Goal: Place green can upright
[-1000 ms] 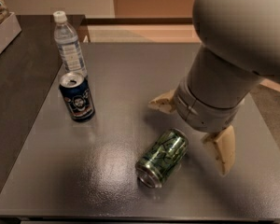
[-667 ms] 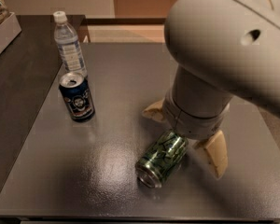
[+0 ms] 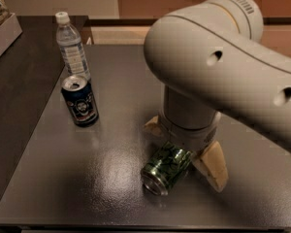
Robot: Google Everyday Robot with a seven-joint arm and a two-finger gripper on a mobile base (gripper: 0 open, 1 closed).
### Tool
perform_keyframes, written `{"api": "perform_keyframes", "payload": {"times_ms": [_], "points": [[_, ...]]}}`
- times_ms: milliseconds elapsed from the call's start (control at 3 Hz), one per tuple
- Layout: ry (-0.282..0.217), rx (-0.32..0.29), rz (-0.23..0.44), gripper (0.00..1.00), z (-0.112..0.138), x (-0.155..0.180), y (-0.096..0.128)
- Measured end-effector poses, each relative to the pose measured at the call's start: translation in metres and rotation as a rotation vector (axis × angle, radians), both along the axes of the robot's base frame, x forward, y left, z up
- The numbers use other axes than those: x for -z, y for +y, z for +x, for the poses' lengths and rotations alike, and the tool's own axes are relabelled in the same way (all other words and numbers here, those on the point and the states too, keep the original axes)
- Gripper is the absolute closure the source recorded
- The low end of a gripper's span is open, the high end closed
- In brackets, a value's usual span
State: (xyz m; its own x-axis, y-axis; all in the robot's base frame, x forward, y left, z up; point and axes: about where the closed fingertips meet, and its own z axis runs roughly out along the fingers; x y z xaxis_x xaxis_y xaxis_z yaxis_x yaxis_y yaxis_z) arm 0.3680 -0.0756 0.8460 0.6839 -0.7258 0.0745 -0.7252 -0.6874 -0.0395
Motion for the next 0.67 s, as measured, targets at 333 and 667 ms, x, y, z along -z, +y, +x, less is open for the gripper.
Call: {"api": "perform_keyframes", "payload": {"times_ms": [333,667], "points": [[0.024,0.008,-0.014,0.18,-0.0011,0.0068,0.0012],[0.04,0.017,-0.015,0.41,-0.0015,0.0101,0.0017]]}}
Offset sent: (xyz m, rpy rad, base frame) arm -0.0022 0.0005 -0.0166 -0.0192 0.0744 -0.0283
